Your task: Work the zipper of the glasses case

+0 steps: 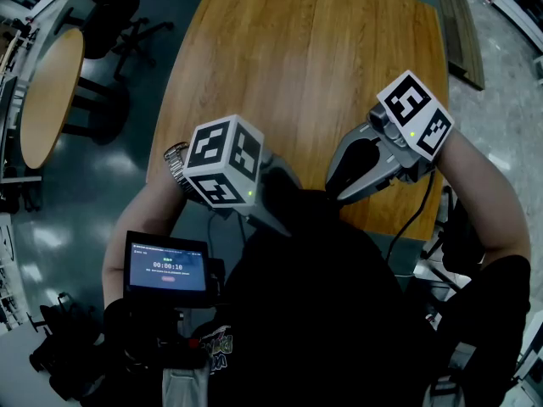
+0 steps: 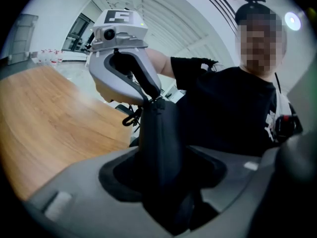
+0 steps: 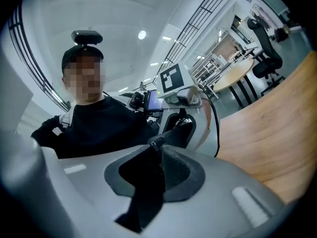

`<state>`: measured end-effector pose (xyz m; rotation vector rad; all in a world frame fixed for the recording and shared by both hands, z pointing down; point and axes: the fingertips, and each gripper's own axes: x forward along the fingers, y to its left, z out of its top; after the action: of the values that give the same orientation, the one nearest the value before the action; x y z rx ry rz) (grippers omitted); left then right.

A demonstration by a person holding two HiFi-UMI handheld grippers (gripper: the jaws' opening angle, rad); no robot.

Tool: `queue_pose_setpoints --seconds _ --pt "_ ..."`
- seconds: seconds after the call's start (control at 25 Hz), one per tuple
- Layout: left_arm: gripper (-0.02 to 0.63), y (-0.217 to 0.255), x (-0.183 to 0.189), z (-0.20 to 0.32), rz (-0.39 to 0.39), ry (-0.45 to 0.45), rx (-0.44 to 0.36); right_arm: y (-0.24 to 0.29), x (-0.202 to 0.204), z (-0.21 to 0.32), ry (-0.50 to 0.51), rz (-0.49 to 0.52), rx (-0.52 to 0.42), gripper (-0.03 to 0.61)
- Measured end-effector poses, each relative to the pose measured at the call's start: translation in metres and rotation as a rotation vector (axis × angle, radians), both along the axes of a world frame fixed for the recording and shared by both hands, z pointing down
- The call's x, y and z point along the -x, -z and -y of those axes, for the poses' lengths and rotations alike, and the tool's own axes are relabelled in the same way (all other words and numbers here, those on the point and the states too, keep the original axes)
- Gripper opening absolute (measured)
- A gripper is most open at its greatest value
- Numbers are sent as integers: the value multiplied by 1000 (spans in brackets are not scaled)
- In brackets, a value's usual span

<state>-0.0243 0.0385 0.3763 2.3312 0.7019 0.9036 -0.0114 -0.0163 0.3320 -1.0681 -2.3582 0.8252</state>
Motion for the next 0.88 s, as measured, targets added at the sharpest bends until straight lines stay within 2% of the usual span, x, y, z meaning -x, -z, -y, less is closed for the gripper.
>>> queue_pose_setpoints --seconds 0.12,0.24,0.36,0.44,0.6,0.72,0.88 --pt "259 3 0 0 -14 2 11 2 0 2 -24 28 -23 40" --pt "259 7 -2 0 -38 9 34 6 0 5 -51 55 -25 37" --pt "259 14 -2 0 -76 25 89 12 2 9 -88 96 -79 32" --pt "259 24 -2 3 -140 59 177 20 4 16 -146 145 -165 21" --pt "259 55 -6 13 -325 130 367 42 7 29 -270 253 -381 3" --pt "263 71 -9 13 -438 118 464 54 11 29 -324 271 -436 3" --pt "268 85 -19 12 -530 92 538 59 14 39 -429 302 -530 3"
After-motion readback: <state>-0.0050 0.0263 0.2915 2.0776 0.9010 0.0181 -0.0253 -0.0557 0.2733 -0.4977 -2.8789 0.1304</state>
